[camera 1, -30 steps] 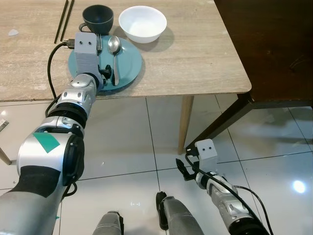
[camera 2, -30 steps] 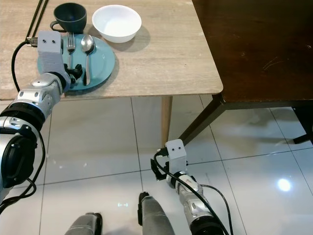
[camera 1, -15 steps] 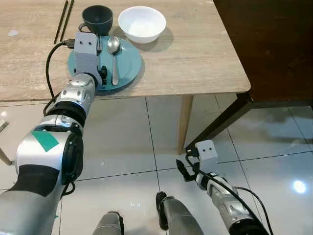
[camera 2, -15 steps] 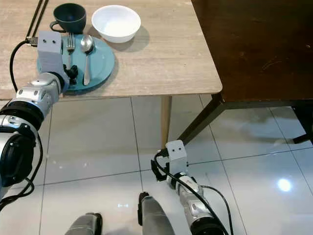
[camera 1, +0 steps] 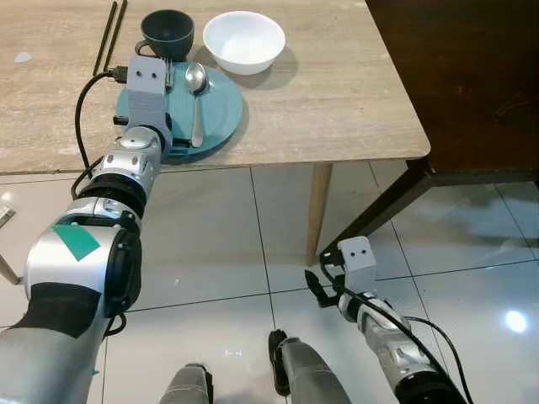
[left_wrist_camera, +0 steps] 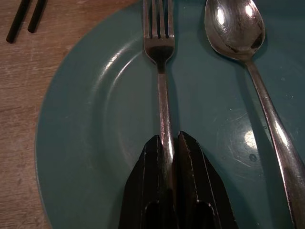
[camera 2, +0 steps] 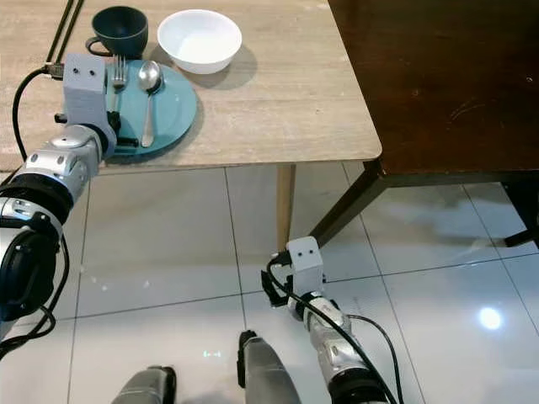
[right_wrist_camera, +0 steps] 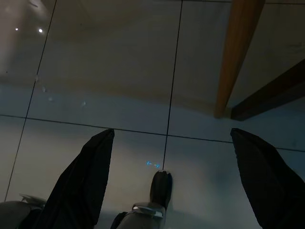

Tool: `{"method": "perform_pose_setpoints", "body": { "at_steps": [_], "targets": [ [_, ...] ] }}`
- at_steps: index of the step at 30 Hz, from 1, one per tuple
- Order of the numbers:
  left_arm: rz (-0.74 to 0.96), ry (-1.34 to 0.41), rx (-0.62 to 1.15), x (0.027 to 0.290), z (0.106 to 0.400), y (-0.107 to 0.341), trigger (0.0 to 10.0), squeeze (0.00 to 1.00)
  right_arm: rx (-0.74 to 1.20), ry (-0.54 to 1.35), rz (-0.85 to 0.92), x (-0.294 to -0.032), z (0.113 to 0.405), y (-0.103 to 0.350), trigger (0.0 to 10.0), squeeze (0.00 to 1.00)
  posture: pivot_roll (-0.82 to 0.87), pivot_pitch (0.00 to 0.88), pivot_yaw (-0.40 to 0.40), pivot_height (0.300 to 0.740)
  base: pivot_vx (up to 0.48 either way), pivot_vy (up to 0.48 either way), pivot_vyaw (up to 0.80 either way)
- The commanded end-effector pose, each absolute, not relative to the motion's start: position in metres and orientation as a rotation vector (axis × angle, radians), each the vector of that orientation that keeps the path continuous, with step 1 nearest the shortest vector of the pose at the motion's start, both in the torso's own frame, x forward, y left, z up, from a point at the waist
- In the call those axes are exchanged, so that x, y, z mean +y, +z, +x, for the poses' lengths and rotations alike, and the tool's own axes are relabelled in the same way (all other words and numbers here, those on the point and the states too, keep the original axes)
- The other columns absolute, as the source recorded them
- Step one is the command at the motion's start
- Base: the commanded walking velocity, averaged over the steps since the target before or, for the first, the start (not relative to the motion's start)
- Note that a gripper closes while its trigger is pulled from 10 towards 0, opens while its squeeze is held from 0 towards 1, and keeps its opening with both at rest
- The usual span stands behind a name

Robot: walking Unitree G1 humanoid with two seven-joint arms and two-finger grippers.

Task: Setting the table

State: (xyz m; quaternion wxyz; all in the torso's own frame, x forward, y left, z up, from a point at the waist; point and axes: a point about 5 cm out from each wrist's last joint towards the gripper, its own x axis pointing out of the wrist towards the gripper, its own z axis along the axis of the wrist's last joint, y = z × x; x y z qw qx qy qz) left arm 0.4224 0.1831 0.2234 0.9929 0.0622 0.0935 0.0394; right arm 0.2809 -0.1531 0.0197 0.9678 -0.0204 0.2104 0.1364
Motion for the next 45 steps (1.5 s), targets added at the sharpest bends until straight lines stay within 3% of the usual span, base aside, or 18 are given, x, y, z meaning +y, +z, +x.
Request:
{"method": "perform_pose_setpoints", "body": {
  "at_steps": [1, 13, 28, 36, 45],
  "targets": [
    [0.118, 0.097, 0.238, 0.188, 0.420, 0.213, 0.0, 0.00, 0.476, 0.254, -0.039, -0.159, 0.274, 0.010, 10.0, 0.00, 0.01, 0.200, -0.006, 0.740, 0.000, 0.000, 0.00],
    [0.064, 0.091, 0.189, 0.192, 0.422, 0.224, 0.0, 0.00, 0.465, 0.248, -0.037, -0.159, 0.278, 0.012, 10.0, 0.00, 0.01, 0.189, 0.001, 0.740, 0.000, 0.000, 0.00],
    [-0.099, -0.098, 0.039, 0.192, 0.417, 0.234, 0.0, 0.00, 0.457, 0.247, -0.029, -0.157, 0.280, 0.012, 10.0, 0.00, 0.03, 0.171, -0.001, 0.740, 0.000, 0.000, 0.00],
    [-0.265, -0.350, -0.181, 0.179, 0.383, 0.225, 0.0, 0.00, 0.432, 0.257, -0.011, -0.153, 0.280, 0.014, 10.0, 0.00, 0.05, 0.158, -0.010, 0.740, 0.000, 0.000, 0.00],
    [-0.282, -0.493, -0.203, 0.161, 0.333, 0.197, 0.0, 0.00, 0.265, 0.255, 0.080, -0.149, 0.284, 0.037, 10.0, 0.00, 0.05, 0.146, -0.019, 0.740, 0.000, 0.000, 0.00]
  ]
}}
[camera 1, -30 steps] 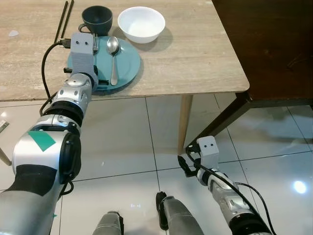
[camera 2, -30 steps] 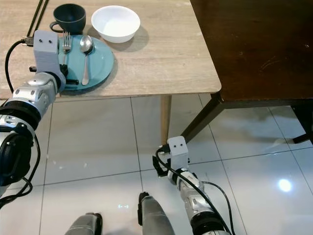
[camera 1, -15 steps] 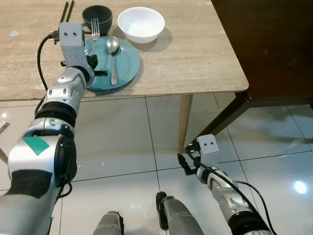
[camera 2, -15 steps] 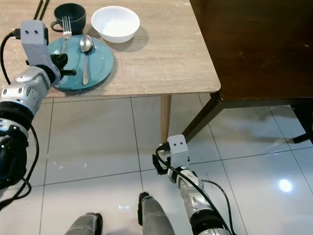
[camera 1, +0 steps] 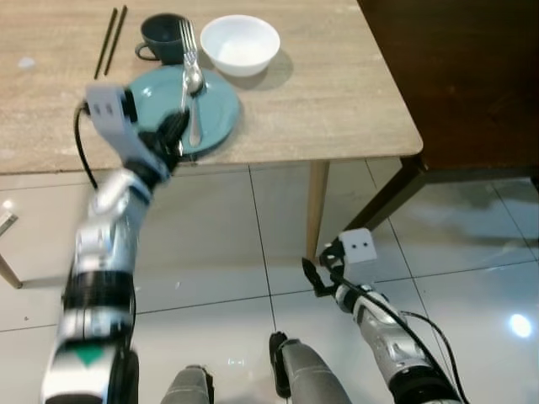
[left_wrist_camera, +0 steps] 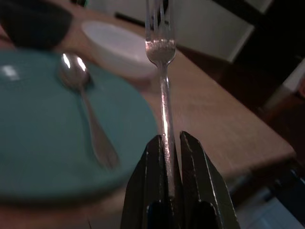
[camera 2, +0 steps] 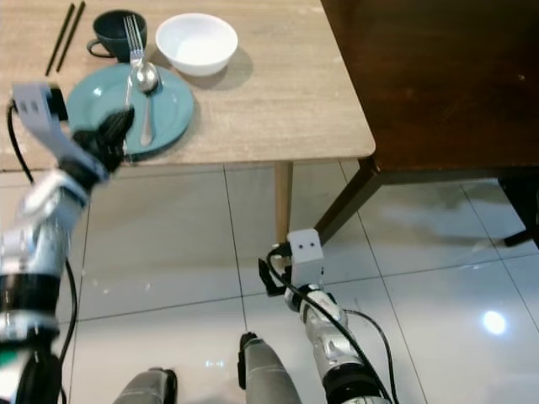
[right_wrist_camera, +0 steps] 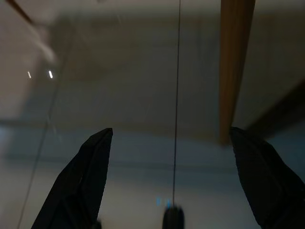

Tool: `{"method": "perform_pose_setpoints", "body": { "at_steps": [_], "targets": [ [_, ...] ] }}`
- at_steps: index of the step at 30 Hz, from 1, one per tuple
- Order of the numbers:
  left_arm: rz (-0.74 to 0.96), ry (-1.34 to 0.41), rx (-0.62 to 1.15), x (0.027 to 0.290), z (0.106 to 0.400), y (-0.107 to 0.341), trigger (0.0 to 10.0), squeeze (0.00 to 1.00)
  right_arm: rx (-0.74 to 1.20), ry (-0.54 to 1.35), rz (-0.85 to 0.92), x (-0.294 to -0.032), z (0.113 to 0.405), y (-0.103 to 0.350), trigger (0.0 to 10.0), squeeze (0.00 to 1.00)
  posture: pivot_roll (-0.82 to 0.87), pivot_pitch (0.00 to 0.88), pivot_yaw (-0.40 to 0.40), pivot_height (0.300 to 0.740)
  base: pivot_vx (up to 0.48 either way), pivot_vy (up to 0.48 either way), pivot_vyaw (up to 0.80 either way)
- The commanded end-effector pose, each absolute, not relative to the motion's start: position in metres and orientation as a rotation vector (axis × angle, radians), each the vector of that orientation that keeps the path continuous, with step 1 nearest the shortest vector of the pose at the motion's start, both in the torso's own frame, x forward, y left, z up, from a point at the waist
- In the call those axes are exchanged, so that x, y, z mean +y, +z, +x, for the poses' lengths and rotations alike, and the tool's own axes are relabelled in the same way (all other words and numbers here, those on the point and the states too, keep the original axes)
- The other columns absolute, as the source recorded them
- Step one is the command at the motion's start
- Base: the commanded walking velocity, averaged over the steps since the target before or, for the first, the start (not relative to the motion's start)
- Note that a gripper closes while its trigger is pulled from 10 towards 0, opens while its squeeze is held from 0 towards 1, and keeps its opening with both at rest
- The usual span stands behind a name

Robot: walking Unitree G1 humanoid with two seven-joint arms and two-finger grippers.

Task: Setting the table

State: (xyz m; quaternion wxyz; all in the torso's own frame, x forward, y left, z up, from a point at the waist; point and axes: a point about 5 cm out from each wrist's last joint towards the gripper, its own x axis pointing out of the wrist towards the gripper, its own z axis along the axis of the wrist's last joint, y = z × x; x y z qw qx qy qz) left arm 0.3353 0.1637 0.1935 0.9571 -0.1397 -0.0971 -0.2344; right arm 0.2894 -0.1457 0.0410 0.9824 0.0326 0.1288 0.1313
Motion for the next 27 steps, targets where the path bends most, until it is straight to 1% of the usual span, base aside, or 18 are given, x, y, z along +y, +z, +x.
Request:
{"method": "perform_pose_setpoints", "body": {
  "at_steps": [1, 6, 8, 11, 12, 14, 22, 24, 27],
  "targets": [
    [-0.278, -0.481, -0.185, 0.159, 0.329, 0.191, 0.0, 0.00, 0.254, 0.258, 0.081, -0.149, 0.284, 0.038, 10.0, 0.00, 0.05, 0.146, -0.021, 0.740, 0.000, 0.000, 0.00],
    [-0.292, -0.434, -0.182, 0.156, 0.320, 0.180, 0.0, 0.00, 0.235, 0.260, 0.067, -0.149, 0.282, 0.039, 10.0, 0.00, 0.05, 0.148, -0.026, 0.740, 0.000, 0.000, 0.00],
    [-0.322, -0.403, -0.182, 0.154, 0.313, 0.175, 0.0, 0.00, 0.219, 0.251, 0.067, -0.150, 0.281, 0.039, 10.0, 0.00, 0.05, 0.145, -0.027, 0.740, 0.000, 0.000, 0.00],
    [-0.327, -0.395, -0.168, 0.153, 0.310, 0.171, 0.0, 0.00, 0.215, 0.242, 0.074, -0.150, 0.281, 0.040, 10.0, 0.00, 0.05, 0.145, -0.029, 0.740, 0.000, 0.000, 0.00],
    [-0.301, -0.390, -0.131, 0.151, 0.304, 0.162, 0.0, 0.00, 0.220, 0.229, 0.083, -0.151, 0.280, 0.039, 10.0, 0.00, 0.05, 0.145, -0.028, 0.740, 0.000, 0.000, 0.00],
    [-0.259, -0.389, -0.098, 0.149, 0.300, 0.155, 0.0, 0.00, 0.229, 0.227, 0.078, -0.152, 0.279, 0.037, 10.0, 0.00, 0.05, 0.145, -0.028, 0.740, 0.000, 0.000, 0.00],
    [-0.213, -0.401, -0.018, 0.145, 0.296, 0.141, 0.0, 0.00, 0.236, 0.229, 0.076, -0.151, 0.277, 0.035, 10.0, 0.00, 0.05, 0.149, -0.028, 0.740, 0.000, 0.000, 0.00],
    [-0.201, -0.392, 0.000, 0.146, 0.295, 0.137, 0.0, 0.00, 0.236, 0.227, 0.076, -0.151, 0.276, 0.034, 10.0, 0.00, 0.05, 0.147, -0.027, 0.740, 0.000, 0.000, 0.00],
    [-0.137, -0.334, 0.071, 0.152, 0.295, 0.123, 0.0, 0.00, 0.237, 0.223, 0.079, -0.152, 0.275, 0.033, 10.0, 0.00, 0.05, 0.143, -0.024, 0.740, 0.000, 0.000, 0.00]
  ]
}}
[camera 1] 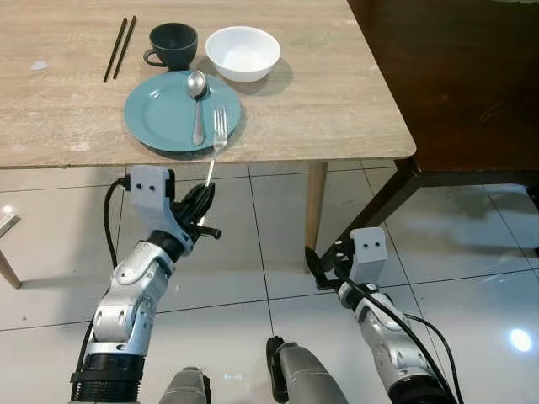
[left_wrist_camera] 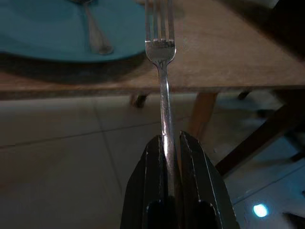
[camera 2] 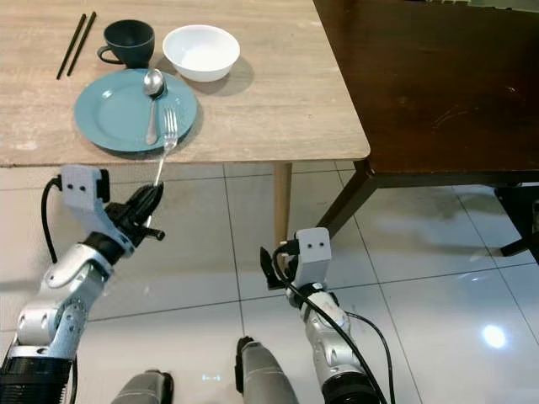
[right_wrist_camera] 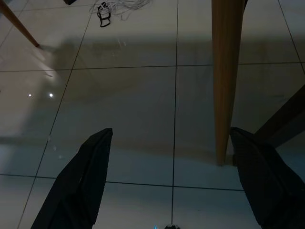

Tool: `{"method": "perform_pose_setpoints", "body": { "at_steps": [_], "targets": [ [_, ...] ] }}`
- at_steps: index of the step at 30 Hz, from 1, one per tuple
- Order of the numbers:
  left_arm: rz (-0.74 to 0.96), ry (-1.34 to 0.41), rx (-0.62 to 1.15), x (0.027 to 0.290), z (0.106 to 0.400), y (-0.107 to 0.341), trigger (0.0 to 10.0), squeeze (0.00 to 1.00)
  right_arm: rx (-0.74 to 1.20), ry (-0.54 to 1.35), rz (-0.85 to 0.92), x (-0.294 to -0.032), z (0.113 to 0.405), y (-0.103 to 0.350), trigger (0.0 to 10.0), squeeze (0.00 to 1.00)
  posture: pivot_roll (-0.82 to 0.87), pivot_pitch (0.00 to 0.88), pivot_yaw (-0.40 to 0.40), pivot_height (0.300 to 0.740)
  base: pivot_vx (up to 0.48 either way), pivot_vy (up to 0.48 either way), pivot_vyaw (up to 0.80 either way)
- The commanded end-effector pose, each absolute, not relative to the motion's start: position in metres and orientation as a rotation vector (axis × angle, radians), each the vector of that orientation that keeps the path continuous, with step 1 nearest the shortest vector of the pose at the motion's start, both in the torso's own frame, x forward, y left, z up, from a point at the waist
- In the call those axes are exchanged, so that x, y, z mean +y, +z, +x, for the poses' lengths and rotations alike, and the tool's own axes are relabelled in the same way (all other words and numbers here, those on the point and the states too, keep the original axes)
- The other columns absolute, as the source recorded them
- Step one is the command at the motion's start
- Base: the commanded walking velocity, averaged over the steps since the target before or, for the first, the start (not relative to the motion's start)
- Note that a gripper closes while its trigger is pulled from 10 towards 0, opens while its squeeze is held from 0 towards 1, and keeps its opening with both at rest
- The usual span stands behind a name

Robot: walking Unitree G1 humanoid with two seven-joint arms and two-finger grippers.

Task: Setting the table

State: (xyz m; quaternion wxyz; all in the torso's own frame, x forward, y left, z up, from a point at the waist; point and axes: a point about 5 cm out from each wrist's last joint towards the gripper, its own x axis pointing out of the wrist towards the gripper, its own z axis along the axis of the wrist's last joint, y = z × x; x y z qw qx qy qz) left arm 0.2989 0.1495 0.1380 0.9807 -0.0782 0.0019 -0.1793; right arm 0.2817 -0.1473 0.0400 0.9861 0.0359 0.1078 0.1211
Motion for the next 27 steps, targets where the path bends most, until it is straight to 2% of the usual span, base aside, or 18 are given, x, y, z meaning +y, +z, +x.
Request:
{"method": "perform_pose_setpoints", "body": {
  "at_steps": [1, 13, 24, 27],
  "targets": [
    [-0.110, -0.305, 0.102, 0.155, 0.296, 0.118, 0.0, 0.00, 0.239, 0.222, 0.079, -0.152, 0.275, 0.033, 10.0, 0.00, 0.05, 0.142, -0.025, 0.740, 0.000, 0.000, 0.00],
    [-0.108, -0.105, 0.226, 0.177, 0.277, 0.075, 0.0, 0.00, 0.341, 0.263, -0.034, -0.157, 0.263, 0.013, 10.0, 0.00, 0.04, 0.113, -0.067, 0.740, 0.000, 0.000, 0.00],
    [-0.109, -0.174, 0.212, 0.164, 0.274, 0.074, 0.0, 0.00, 0.347, 0.275, -0.044, -0.156, 0.266, 0.012, 10.0, 0.00, 0.05, 0.109, -0.072, 0.740, 0.000, 0.000, 0.00],
    [-0.005, -0.216, 0.322, 0.163, 0.270, 0.054, 0.0, 0.00, 0.370, 0.271, -0.046, -0.156, 0.263, 0.006, 10.0, 0.00, 0.04, 0.112, -0.060, 0.740, 0.000, 0.000, 0.00]
  ]
}}
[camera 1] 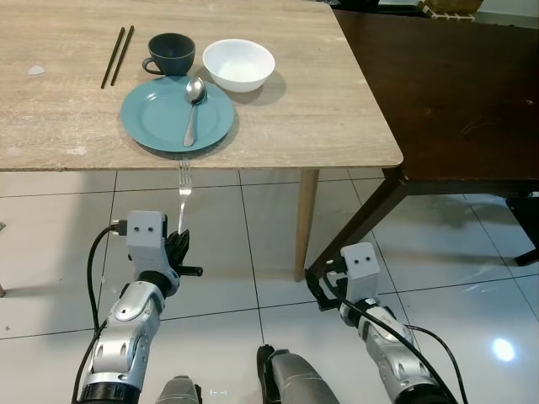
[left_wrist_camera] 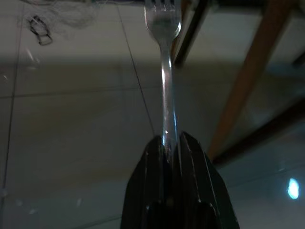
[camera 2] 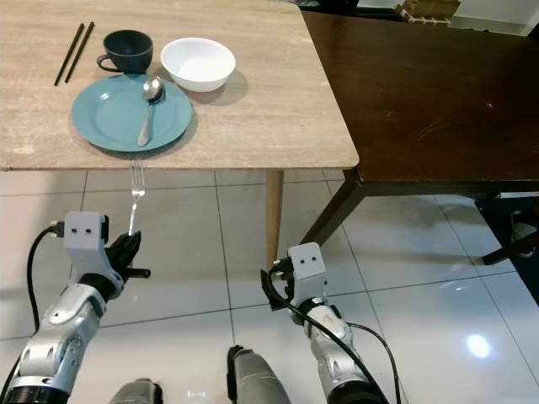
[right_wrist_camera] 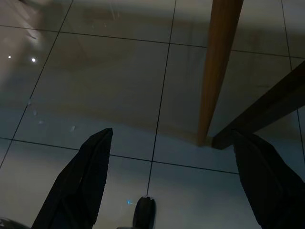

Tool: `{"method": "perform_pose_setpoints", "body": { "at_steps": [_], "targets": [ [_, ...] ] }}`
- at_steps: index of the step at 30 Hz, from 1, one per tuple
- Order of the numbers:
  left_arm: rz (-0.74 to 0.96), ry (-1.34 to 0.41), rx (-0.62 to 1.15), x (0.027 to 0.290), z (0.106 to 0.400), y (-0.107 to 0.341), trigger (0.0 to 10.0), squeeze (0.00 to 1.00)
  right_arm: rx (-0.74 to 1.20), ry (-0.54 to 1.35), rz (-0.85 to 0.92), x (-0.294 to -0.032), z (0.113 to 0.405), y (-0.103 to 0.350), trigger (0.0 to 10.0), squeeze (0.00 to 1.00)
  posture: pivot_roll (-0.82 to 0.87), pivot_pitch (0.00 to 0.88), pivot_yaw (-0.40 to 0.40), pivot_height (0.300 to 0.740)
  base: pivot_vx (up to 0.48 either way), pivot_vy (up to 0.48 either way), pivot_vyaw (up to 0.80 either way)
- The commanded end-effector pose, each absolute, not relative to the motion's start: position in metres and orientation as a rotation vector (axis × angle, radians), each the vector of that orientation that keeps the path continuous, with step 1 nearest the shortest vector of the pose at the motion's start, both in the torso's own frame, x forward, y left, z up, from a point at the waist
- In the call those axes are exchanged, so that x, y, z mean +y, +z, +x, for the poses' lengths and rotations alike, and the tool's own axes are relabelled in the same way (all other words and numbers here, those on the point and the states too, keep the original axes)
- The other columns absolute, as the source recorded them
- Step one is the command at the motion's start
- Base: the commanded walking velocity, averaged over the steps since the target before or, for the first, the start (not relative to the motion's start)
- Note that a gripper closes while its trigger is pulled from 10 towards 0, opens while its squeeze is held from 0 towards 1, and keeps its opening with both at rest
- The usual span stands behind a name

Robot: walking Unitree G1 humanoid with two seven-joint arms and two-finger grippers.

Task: Setting the table

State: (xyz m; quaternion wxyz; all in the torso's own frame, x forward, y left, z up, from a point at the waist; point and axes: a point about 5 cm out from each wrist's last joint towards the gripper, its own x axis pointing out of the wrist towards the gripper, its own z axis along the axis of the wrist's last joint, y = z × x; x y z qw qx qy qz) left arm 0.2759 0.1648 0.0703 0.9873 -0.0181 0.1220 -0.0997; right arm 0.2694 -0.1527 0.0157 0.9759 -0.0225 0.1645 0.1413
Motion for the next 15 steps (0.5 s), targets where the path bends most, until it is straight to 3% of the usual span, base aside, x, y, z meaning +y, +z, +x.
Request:
{"method": "perform_pose_setpoints", "body": {
  "at_steps": [1, 5, 15],
  "targets": [
    [-0.005, -0.216, 0.322, 0.163, 0.270, 0.054, 0.0, 0.00, 0.370, 0.271, -0.046, -0.156, 0.263, 0.006, 10.0, 0.00, 0.04, 0.112, -0.060, 0.740, 0.000, 0.000, 0.00],
    [0.045, -0.193, 0.460, 0.173, 0.259, 0.028, 0.0, 0.00, 0.440, 0.266, -0.051, -0.159, 0.251, -0.007, 10.0, 0.00, 0.04, 0.118, -0.055, 0.740, 0.000, 0.000, 0.00],
    [0.129, -0.201, 0.580, 0.186, 0.241, 0.002, 0.0, 0.00, 0.519, 0.255, -0.060, -0.164, 0.238, -0.024, 10.0, 0.00, 0.05, 0.123, -0.059, 0.740, 0.000, 0.000, 0.00]
  ]
}}
